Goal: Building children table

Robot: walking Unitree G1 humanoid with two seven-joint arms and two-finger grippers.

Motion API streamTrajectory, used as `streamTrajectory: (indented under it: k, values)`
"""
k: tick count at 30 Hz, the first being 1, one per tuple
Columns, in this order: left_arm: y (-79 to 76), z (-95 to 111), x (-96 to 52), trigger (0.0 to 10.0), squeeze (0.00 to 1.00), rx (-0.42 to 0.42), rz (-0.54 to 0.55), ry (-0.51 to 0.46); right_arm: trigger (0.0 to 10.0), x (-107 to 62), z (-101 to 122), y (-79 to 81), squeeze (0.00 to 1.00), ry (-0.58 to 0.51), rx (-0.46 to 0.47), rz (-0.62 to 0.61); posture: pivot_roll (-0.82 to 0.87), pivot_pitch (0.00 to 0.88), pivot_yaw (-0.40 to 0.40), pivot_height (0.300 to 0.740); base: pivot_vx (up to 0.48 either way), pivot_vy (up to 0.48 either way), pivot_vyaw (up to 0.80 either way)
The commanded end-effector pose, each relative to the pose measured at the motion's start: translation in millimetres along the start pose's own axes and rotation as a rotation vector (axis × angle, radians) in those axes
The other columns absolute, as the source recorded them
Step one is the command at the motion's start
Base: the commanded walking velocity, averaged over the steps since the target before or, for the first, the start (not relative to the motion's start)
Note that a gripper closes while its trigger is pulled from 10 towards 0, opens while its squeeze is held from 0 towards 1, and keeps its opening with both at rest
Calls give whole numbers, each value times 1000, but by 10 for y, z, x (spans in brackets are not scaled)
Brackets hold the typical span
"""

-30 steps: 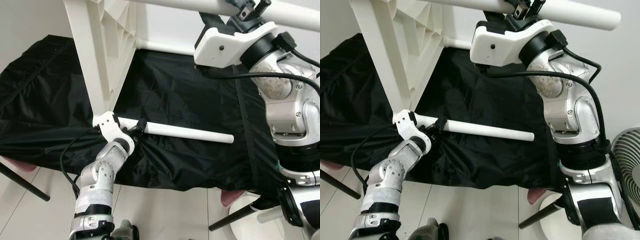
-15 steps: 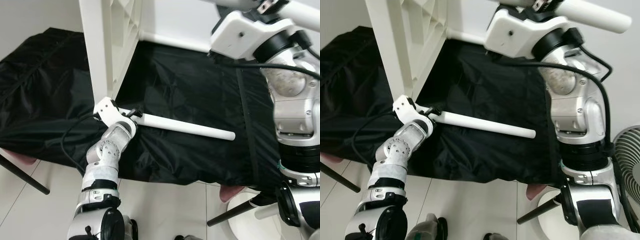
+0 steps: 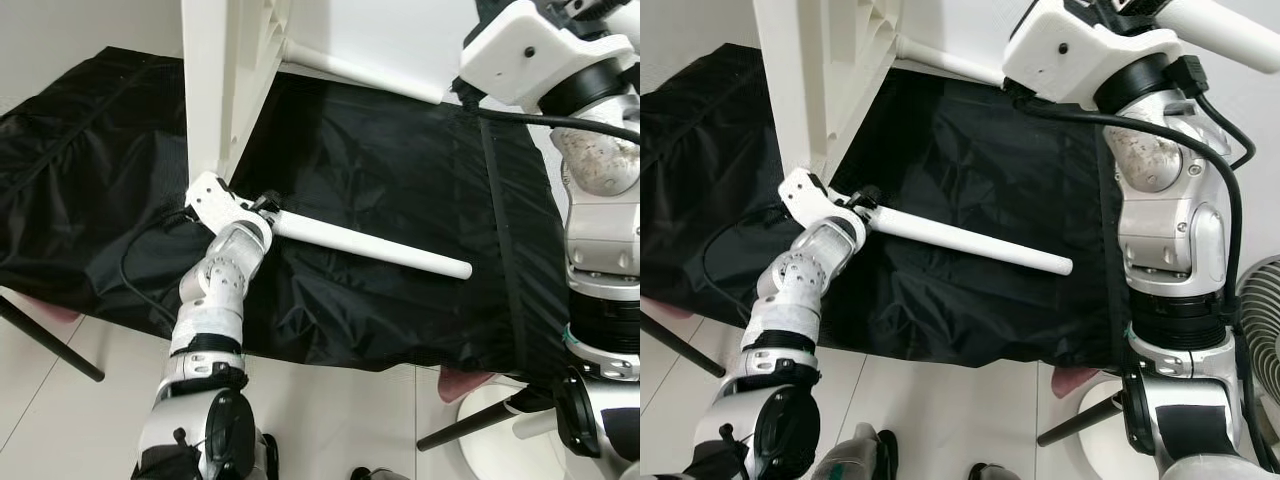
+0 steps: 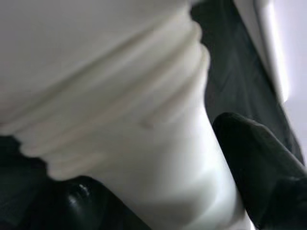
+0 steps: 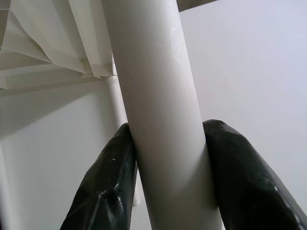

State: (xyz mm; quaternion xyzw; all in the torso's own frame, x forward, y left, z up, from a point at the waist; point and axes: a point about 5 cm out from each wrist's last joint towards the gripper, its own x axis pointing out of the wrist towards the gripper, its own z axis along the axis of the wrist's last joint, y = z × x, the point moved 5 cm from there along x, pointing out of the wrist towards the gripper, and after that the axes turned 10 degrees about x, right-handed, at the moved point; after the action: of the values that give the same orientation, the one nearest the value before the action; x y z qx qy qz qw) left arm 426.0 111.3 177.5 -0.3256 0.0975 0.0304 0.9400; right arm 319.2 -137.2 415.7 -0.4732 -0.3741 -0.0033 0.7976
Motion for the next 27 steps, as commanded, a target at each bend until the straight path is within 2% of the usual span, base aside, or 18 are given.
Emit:
streamTrajectory:
  k: [1,4,7,9,10,12,13,15,16,17,19,22,25,26,27]
  values:
    - [-425,490,-92,0,0,-34,-124,-181,0,-38,-20,-459,0,-10,67,-213,37,86,24,740,0,0,0]
    - [-518,586,-147,0,0,-24,-163,-208,0,-24,-32,-483,0,-11,82,-223,48,91,16,740,0,0,0]
    - [-541,635,-166,0,0,-17,-168,-224,0,-21,-38,-486,0,-10,90,-226,50,92,14,740,0,0,0]
    - [-634,813,-223,0,0,14,-205,-275,0,9,-40,-489,0,-13,115,-225,55,92,12,740,0,0,0]
    - [-634,813,-223,0,0,14,-205,-275,0,9,-40,-489,0,-13,115,-225,55,92,12,740,0,0,0]
    - [-756,1042,-286,0,0,39,-256,-332,0,68,-9,-510,0,-34,137,-229,62,93,1,740,0,0,0]
    - [-756,1042,-286,0,0,39,-256,-332,0,68,-9,-510,0,-34,137,-229,62,93,1,740,0,0,0]
    - [-881,1419,-398,0,0,90,-315,-428,0,163,51,-594,0,-70,151,-258,80,92,-17,740,0,0,0]
    - [-914,1532,-440,0,0,108,-330,-456,0,189,69,-625,0,-82,155,-269,80,92,-17,740,0,0,0]
    - [-914,1532,-440,0,0,108,-330,-456,0,189,69,-625,0,-82,155,-269,80,92,-17,740,0,0,0]
    - [-1010,1763,-566,0,0,159,-375,-526,0,218,91,-691,0,-98,167,-295,91,95,-26,740,0,0,0]
    - [-1047,1833,-616,0,0,181,-391,-551,0,221,93,-710,0,-101,172,-304,91,95,-26,740,0,0,0]
    - [-1239,2030,-812,0,0,251,-468,-627,0,207,1,-815,0,-63,208,-366,108,100,-34,740,0,0,0]
    - [-1239,2030,-812,0,0,251,-468,-627,0,207,1,-815,0,-63,208,-366,108,100,-34,740,0,0,0]
    - [-1319,2063,-884,0,0,264,-500,-643,0,163,-101,-830,0,-21,245,-399,113,104,-34,740,0,0,0]
